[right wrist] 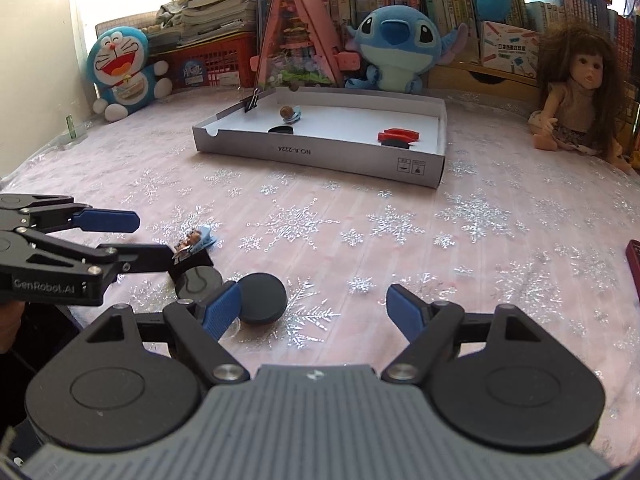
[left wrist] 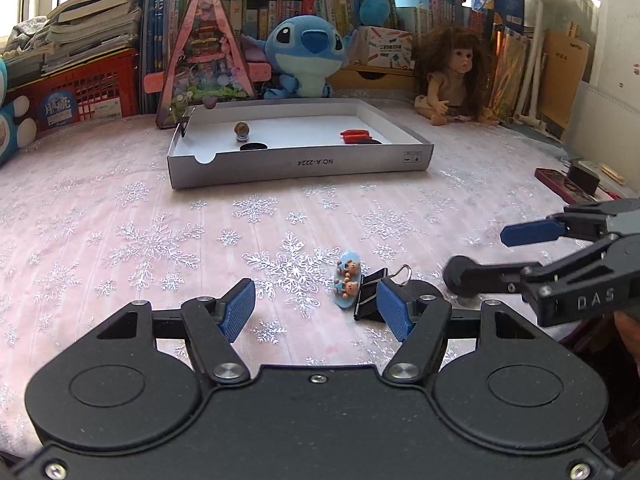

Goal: Organize rigid objects
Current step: 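Grasp the blue hair clip with the left tool while the right tool grasps a black disc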

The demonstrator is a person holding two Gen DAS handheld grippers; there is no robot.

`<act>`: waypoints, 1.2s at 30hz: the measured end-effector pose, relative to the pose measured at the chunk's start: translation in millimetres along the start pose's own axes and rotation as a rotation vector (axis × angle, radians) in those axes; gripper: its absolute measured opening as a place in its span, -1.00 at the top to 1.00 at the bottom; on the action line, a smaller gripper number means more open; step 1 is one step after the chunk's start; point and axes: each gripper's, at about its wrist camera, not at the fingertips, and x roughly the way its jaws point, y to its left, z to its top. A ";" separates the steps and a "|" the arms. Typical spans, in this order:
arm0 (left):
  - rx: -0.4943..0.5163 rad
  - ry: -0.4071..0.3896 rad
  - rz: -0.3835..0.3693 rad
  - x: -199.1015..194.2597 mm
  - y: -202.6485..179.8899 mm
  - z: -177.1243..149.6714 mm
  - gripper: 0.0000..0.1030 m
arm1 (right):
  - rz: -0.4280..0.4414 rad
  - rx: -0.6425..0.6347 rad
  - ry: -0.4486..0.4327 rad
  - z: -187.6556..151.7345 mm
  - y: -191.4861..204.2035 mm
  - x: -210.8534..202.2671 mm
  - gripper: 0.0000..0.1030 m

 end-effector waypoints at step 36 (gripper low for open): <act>-0.035 0.013 0.059 45.4 -9.5 18.5 0.09 | -0.124 -0.015 -0.056 -10.2 -7.9 3.9 -0.70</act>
